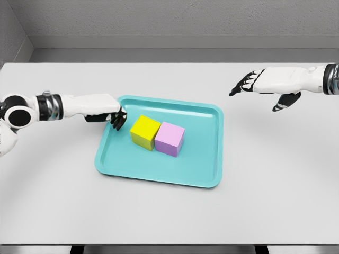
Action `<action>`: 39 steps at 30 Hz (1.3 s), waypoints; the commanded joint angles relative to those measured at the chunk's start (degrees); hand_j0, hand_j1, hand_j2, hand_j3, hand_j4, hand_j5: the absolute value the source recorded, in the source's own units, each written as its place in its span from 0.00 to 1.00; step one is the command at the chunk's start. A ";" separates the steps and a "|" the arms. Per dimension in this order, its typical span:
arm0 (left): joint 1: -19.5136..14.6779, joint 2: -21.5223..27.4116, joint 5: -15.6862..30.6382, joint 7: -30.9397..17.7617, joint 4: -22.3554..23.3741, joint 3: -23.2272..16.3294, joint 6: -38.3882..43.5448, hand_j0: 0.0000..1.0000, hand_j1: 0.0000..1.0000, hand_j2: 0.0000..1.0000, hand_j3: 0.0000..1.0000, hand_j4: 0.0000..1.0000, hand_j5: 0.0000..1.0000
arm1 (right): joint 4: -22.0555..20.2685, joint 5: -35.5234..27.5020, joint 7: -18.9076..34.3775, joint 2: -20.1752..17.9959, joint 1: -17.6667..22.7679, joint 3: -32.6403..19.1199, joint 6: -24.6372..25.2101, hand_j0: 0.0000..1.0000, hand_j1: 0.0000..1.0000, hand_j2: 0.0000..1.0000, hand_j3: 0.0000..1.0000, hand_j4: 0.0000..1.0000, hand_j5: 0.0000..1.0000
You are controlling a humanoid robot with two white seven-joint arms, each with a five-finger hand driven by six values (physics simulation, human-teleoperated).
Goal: Push two cubes
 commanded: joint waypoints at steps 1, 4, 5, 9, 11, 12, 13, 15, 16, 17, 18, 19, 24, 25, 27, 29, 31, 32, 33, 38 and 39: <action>0.00 -0.06 0.28 0.01 -0.06 -0.85 0.15 0.18 0.18 0.18 0.18 0.18 0.18 | -0.01 -0.29 -0.02 -0.10 0.00 -0.05 0.15 1.00 1.00 1.00 1.00 1.00 1.00; 0.09 -0.06 0.28 0.01 -0.15 -1.64 0.15 0.19 0.19 0.19 0.19 0.19 0.19 | -0.01 -0.29 -0.02 -0.10 0.00 -0.05 0.15 1.00 1.00 1.00 1.00 1.00 1.00; 0.09 0.03 0.28 0.01 -0.15 -1.73 0.15 0.19 0.19 0.19 0.19 0.19 0.19 | -0.01 -0.29 -0.02 -0.10 0.00 -0.05 0.15 1.00 1.00 1.00 1.00 1.00 1.00; 0.18 -0.06 0.37 0.01 -0.33 -2.17 0.15 0.19 0.19 0.19 0.19 0.19 0.19 | 0.08 -0.29 -0.02 -0.10 0.00 -0.05 0.15 1.00 1.00 1.00 1.00 1.00 1.00; 0.18 -0.06 0.37 0.01 -0.42 -2.44 0.15 0.19 0.19 0.19 0.19 0.19 0.19 | 0.08 -0.29 -0.02 -0.10 0.00 -0.05 0.15 1.00 1.00 1.00 1.00 1.00 1.00; 0.18 -0.15 0.37 0.01 -0.33 -2.52 0.15 0.18 0.18 0.18 0.18 0.18 0.18 | 0.08 -0.29 -0.02 -0.10 0.00 -0.05 0.15 1.00 1.00 1.00 1.00 1.00 1.00; 0.18 -0.15 0.37 0.01 -0.33 -2.52 0.15 0.18 0.18 0.18 0.18 0.18 0.18 | 0.08 -0.29 -0.02 -0.10 -0.09 -0.05 0.15 1.00 1.00 1.00 1.00 1.00 1.00; 0.18 -0.24 0.37 0.01 -0.33 -2.52 0.15 0.18 0.18 0.18 0.18 0.18 0.18 | 0.08 -0.29 -0.02 -0.10 -0.09 -0.05 0.15 1.00 1.00 1.00 1.00 1.00 1.00; 0.09 -0.41 0.28 0.01 -0.24 -2.52 0.15 0.18 0.18 0.18 0.18 0.18 0.18 | 0.08 -0.29 -0.02 -0.10 0.00 -0.05 0.15 1.00 1.00 1.00 1.00 1.00 1.00; 0.09 -0.67 0.19 0.01 -0.24 -2.52 0.15 0.18 0.18 0.18 0.18 0.18 0.18 | 0.08 -0.29 -0.02 -0.10 -0.09 -0.05 0.15 1.00 1.00 1.00 1.00 1.00 1.00; 0.09 -0.94 0.19 0.01 -0.24 -2.96 0.15 0.18 0.18 0.18 0.18 0.18 0.18 | 0.08 -0.29 -0.02 -0.10 0.00 -0.05 0.15 1.00 1.00 1.00 1.00 1.00 1.00; 0.09 -1.29 0.19 0.01 -0.24 -3.31 0.15 0.18 0.18 0.18 0.18 0.18 0.18 | 0.08 -0.29 -0.02 -0.10 -0.09 -0.05 0.15 1.00 1.00 1.00 1.00 1.00 1.00; 0.09 -2.08 -0.24 0.01 -0.15 -3.40 0.15 0.17 0.17 0.17 0.17 0.17 0.17 | -0.01 -0.29 -0.02 -0.10 -0.09 -0.05 0.15 1.00 1.00 1.00 1.00 1.00 1.00; 0.09 -2.26 -0.33 0.01 -0.15 -3.49 0.15 0.17 0.17 0.17 0.17 0.17 0.17 | -0.01 -0.29 -0.02 -0.10 -0.09 -0.05 0.15 1.00 1.00 1.00 1.00 1.00 1.00; 0.09 -2.26 -0.33 0.01 -0.06 -3.67 0.15 0.17 0.17 0.17 0.17 0.17 0.17 | -0.01 -0.29 -0.02 -0.10 -0.09 -0.05 0.15 1.00 1.00 1.00 1.00 1.00 1.00; -0.17 -1.64 -0.07 0.01 0.37 -3.58 0.15 0.20 0.20 0.20 0.20 0.20 0.20 | -0.01 -0.29 -0.02 -0.10 -0.09 -0.05 0.15 1.00 1.00 1.00 1.00 1.00 1.00; -0.97 -0.15 0.55 0.01 0.90 -2.96 0.15 0.30 0.30 0.30 0.30 0.30 0.30 | -0.01 -0.29 -0.02 -0.10 -0.09 -0.05 0.15 1.00 1.00 1.00 1.00 1.00 1.00; -1.58 0.20 0.81 0.01 0.90 -2.88 0.15 0.31 0.31 0.31 0.31 0.31 0.31 | -0.01 -0.29 -0.02 -0.10 -0.09 -0.05 0.15 1.00 1.00 1.00 1.00 1.00 1.00; -1.84 1.52 2.56 0.01 0.99 -2.79 0.15 0.36 0.36 0.36 0.36 0.36 0.36 | -0.01 -0.29 -0.02 -0.19 -0.09 -0.05 0.15 1.00 1.00 1.00 1.00 1.00 1.00; -2.37 6.09 5.56 0.01 4.86 1.08 0.15 1.00 1.00 1.00 1.00 1.00 1.00 | -0.01 -0.29 -0.02 -0.10 -0.18 -0.05 0.15 1.00 1.00 1.00 1.00 1.00 1.00; -2.37 6.27 5.64 0.01 4.86 1.26 0.15 1.00 1.00 1.00 1.00 1.00 1.00 | -0.01 -0.29 -0.02 -0.10 -0.09 -0.05 0.15 1.00 1.00 1.00 1.00 1.00 1.00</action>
